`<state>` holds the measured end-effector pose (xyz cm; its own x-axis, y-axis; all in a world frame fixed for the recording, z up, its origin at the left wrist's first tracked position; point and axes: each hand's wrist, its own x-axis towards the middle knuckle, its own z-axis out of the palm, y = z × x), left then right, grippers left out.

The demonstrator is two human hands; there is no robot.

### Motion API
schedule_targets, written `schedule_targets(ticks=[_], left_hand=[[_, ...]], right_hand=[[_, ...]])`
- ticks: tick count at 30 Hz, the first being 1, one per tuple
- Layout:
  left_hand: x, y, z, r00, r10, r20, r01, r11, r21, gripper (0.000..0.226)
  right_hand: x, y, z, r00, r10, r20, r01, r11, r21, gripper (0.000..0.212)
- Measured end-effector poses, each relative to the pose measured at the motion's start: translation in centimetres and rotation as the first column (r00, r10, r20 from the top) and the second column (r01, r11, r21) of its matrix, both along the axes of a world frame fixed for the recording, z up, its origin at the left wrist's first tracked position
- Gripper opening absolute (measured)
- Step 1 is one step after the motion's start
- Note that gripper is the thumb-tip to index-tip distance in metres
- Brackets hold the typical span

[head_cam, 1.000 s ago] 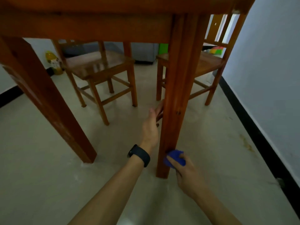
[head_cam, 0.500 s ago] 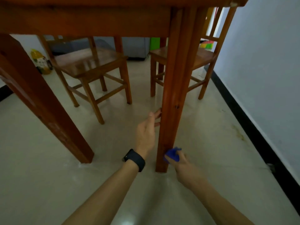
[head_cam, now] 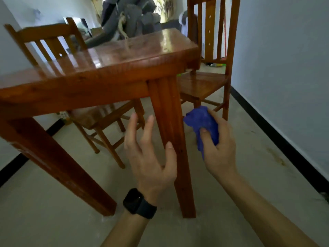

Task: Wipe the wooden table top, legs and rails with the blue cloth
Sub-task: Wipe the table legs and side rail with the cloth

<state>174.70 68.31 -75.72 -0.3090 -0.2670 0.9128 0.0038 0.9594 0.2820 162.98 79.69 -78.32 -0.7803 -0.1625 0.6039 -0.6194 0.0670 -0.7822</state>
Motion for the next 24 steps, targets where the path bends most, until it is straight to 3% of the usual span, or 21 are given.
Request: schedule_targets(ticks=[3, 5, 7, 9, 11, 13, 14, 15, 18, 20, 22, 24], left_hand=[[-0.2, -0.2, 5.3, 0.979, 0.204, -0.020, -0.203, 0.951, -0.232, 0.067], [-0.6, -0.2, 8.3, 0.942, 0.336, 0.016, -0.319, 0.907, -0.274, 0.072], [-1.4, 0.0, 10.2, 0.911, 0.399, 0.103, -0.361, 0.894, -0.264, 0.072], [-2.2, 0.2, 10.9, 0.893, 0.407, 0.190, -0.369, 0.906, -0.209, 0.068], [-2.8, 0.5, 10.7, 0.885, 0.414, 0.210, -0.390, 0.909, -0.150, 0.066], [-3.3, 0.7, 10.4, 0.876, 0.434, 0.212, -0.415, 0.901, -0.128, 0.065], [-3.4, 0.7, 10.3, 0.872, 0.439, 0.217, -0.421, 0.898, -0.124, 0.065], [-3.5, 0.7, 10.2, 0.869, 0.442, 0.220, -0.425, 0.897, -0.125, 0.066], [-3.8, 0.7, 10.3, 0.864, 0.459, 0.205, -0.443, 0.888, -0.123, 0.067], [-3.9, 0.8, 10.1, 0.869, 0.457, 0.191, -0.443, 0.889, -0.116, 0.067], [-4.0, 0.8, 10.0, 0.868, 0.463, 0.177, -0.448, 0.886, -0.120, 0.067], [-3.9, 0.7, 10.1, 0.864, 0.475, 0.165, -0.461, 0.880, -0.115, 0.066]], right_hand=[[-0.5, -1.1, 4.9, 0.976, 0.169, 0.136, -0.154, 0.982, -0.114, 0.047], [-0.7, -2.0, 7.6, 0.953, 0.269, 0.140, -0.245, 0.955, -0.167, 0.049], [-0.6, -2.7, 8.5, 0.946, 0.312, 0.091, -0.300, 0.946, -0.124, 0.047], [-0.7, -2.8, 6.6, 0.944, 0.313, 0.104, -0.312, 0.950, -0.032, 0.047], [-1.0, -1.4, 2.4, 0.921, 0.269, 0.280, -0.328, 0.926, 0.187, 0.042], [-2.0, 0.4, -1.5, 0.851, 0.207, 0.483, -0.451, 0.759, 0.470, 0.023], [-2.5, 1.0, -2.5, 0.821, 0.178, 0.543, -0.490, 0.709, 0.508, 0.016], [-2.9, 1.4, -2.5, 0.812, 0.180, 0.556, -0.486, 0.735, 0.472, 0.017], [-3.3, 0.5, 2.7, 0.877, 0.239, 0.417, -0.327, 0.933, 0.153, 0.041], [-2.3, -0.4, 7.8, 0.909, 0.310, 0.279, -0.329, 0.944, 0.024, 0.047], [-1.1, -1.6, 10.3, 0.921, 0.367, 0.133, -0.368, 0.930, -0.017, 0.049], [-0.2, -2.2, 9.7, 0.930, 0.355, 0.095, -0.356, 0.935, -0.014, 0.050]])
